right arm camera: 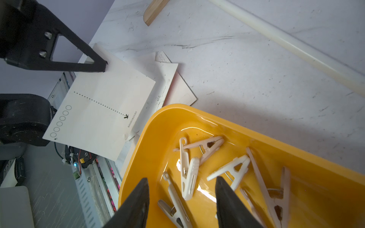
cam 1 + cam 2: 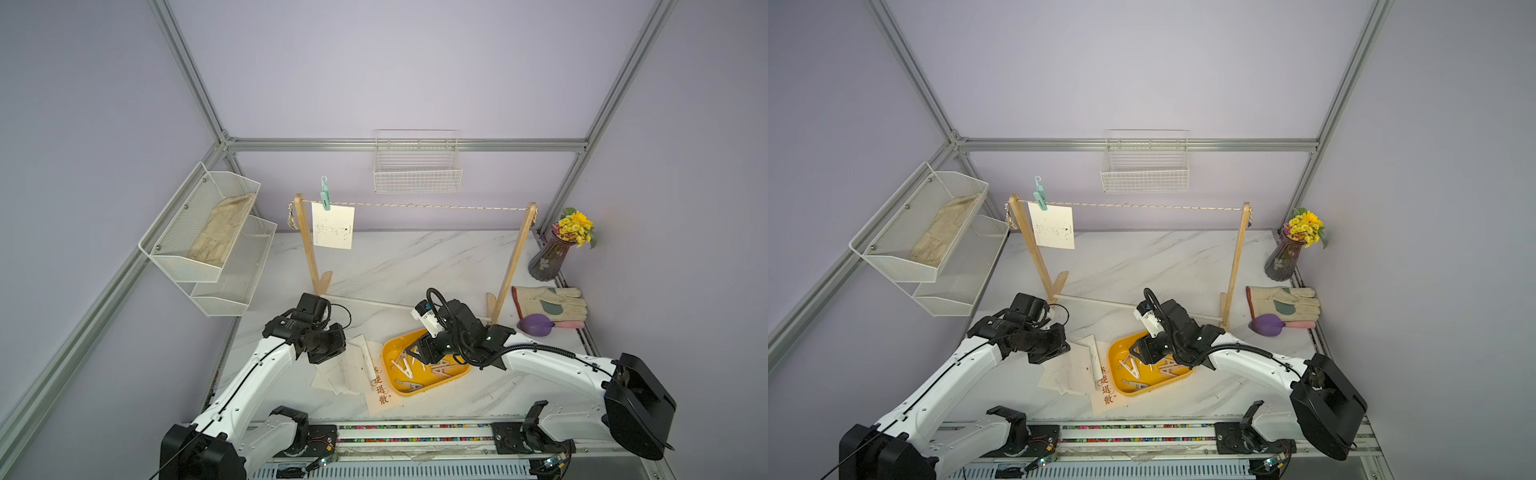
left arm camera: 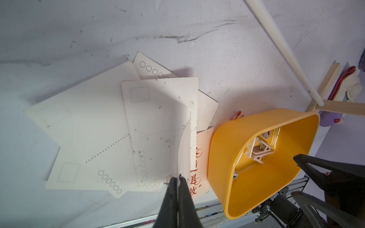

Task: Remove the postcards from the strings
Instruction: Place the postcard on the postcard.

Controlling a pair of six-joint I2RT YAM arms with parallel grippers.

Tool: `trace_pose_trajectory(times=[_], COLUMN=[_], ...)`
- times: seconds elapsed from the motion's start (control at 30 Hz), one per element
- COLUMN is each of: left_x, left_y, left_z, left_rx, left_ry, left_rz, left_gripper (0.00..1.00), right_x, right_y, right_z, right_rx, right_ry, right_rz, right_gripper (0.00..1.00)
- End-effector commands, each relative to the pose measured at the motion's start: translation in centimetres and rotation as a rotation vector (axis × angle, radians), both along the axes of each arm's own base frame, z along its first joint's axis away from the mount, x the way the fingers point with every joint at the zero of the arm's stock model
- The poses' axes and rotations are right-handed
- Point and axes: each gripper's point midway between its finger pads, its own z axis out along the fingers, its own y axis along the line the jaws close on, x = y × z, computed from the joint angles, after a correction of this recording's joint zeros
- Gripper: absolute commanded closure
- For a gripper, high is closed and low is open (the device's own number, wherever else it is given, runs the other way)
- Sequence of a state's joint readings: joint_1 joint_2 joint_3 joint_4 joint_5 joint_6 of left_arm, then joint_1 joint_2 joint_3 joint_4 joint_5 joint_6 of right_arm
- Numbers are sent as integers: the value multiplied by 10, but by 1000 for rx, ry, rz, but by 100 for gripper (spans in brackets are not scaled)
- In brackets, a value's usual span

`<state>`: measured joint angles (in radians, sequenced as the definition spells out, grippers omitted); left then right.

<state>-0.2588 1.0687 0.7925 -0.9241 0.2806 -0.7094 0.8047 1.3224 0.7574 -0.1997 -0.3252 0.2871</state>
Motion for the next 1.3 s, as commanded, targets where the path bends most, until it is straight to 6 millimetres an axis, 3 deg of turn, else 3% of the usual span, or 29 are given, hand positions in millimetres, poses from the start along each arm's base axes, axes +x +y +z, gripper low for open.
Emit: trace_pose_trajectory(times=[0.0,0.27,0.43,0.57,0.63,0.77,0.9,0.97,1.03,1.17,1.27], left_x=[1,-4,-1,10,23,54,72,76,77,85,93], left_y=[3,4,9,23,29,34,36,42,46,43,31], left_z=[-10,-16,-6,19,45,124,204,235,259,299,323], left_rx=[33,36,61,135,166,200,195,213,238,265,256], left_ry=[-8,11,-16,-111,-213,-535,-901,-1056,-1185,-1334,-1411], left_rz=[-26,-26,-1,22,27,16,38,68,86,63,-19], left_gripper=[94,78,72,68,65,50,25,21,18,15,12], right_x=[5,6,6,7,9,15,24,29,32,40,50], right_y=[6,4,5,6,8,21,42,54,67,100,117], right_z=[12,11,11,17,26,74,148,189,232,296,331], right_rx=[11,7,10,17,31,121,250,323,399,506,548], right_ry=[-33,-39,-39,-49,-67,-155,-289,-340,-375,-418,-465], right_rz=[4,1,1,0,1,40,98,124,161,265,323], right_gripper=[45,45,45,45,45,44,43,42,41,34,31])
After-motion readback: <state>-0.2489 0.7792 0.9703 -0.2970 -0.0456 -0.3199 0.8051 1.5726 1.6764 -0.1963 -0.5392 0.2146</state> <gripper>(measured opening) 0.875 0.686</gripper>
